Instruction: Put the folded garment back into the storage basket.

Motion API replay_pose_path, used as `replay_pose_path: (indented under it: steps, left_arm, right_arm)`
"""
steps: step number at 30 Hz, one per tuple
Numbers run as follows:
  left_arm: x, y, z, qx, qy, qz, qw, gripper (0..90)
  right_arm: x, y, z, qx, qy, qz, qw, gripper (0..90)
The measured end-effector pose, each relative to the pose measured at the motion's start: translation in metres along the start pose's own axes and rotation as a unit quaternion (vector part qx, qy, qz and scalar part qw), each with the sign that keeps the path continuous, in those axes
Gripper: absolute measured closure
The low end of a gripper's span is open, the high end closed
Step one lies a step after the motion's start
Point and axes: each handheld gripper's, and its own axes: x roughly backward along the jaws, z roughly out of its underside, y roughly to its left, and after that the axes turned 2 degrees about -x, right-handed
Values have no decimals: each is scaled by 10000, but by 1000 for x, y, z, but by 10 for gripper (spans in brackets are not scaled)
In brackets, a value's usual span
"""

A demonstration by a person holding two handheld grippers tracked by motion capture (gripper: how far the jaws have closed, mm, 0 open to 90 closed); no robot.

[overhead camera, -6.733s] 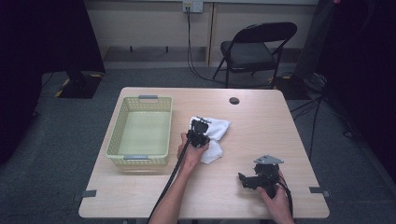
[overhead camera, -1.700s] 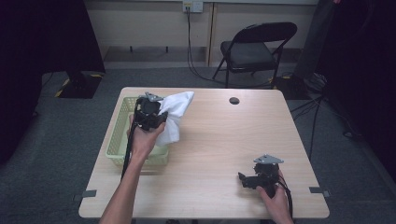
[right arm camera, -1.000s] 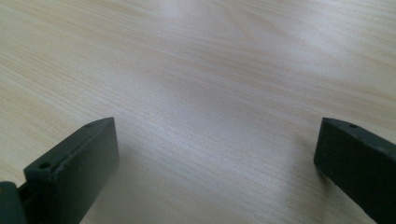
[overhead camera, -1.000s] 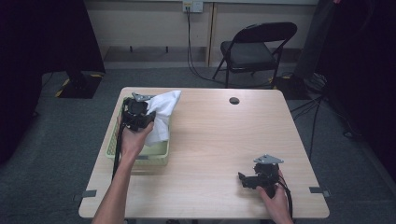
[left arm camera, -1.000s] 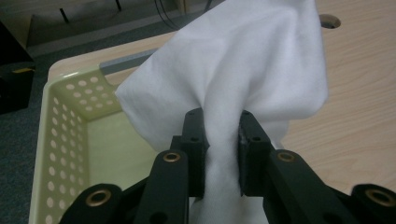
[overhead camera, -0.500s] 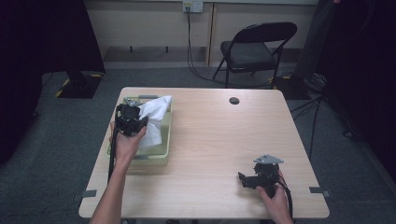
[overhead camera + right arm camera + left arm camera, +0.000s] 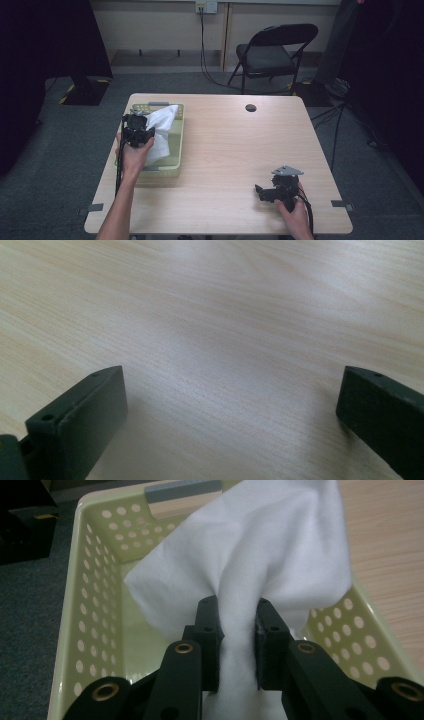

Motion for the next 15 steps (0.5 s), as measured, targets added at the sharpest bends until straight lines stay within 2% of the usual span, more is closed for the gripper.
replay_pose_path:
  steps: [4, 15]
  left_arm:
    - [-4, 2, 1, 38, 58, -34, 10000, 766]
    - [-17, -1, 1, -25, 195, -55, 9998, 766]
  right_arm:
    - [0, 0, 0, -1, 0, 1, 10000, 0]
    - [0, 0, 0, -1, 0, 1, 10000, 0]
